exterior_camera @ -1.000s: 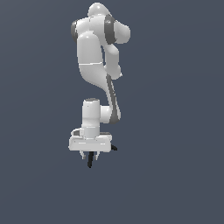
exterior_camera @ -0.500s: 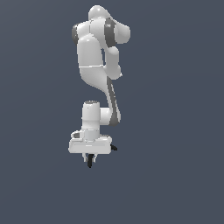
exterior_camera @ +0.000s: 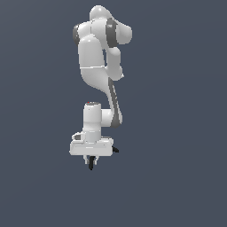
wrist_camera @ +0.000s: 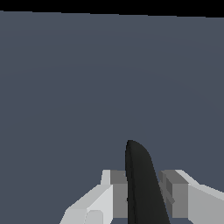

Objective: Pick up the object and move it to a goal position.

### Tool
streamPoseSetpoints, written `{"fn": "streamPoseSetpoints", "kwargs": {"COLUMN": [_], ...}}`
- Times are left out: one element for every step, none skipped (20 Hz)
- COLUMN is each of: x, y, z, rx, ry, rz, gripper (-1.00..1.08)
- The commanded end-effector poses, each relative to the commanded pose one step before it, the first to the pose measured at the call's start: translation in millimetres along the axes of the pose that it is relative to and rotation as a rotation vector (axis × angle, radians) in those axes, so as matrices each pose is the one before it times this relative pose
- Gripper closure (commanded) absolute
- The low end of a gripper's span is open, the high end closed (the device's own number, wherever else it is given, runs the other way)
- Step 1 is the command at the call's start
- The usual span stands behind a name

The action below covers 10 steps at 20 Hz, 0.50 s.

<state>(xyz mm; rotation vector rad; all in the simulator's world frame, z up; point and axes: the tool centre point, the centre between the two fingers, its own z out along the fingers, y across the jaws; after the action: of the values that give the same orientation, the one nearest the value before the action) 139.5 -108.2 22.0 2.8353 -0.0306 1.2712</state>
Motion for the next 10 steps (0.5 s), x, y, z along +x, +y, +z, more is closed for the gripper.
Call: {"fn": "streamPoseSetpoints", "kwargs": {"x": [2.24, 1.71, 2.21, 2.8, 3.24, 3.77, 4.45, 4.89, 5.59, 6.14], "y": [-1.33, -1.23, -1.59, -1.73, -2.32, -2.7, -2.89, -3.5, -3.72, -4.12], "z": [-1.1, -0.92, -1.19, -1.57, -1.73, -2.02, -2.46, -2.6, -3.05, -3.34], "rx": [0.0, 0.0, 0.0, 0.00019, 0.0, 0.0, 0.0002, 0.0, 0.00024, 0.00026], "ry": [0.00065, 0.0, 0.0, 0.00025, 0.0, 0.0, 0.00032, 0.0, 0.00031, 0.0003], "rz": [-0.00017, 0.0, 0.0, 0.00062, 0.0, 0.0, 0.00058, 0.0, 0.00057, 0.00057], "gripper": [1.08, 1.08, 1.08, 1.08, 1.08, 1.08, 1.08, 1.08, 1.08, 1.08]}}
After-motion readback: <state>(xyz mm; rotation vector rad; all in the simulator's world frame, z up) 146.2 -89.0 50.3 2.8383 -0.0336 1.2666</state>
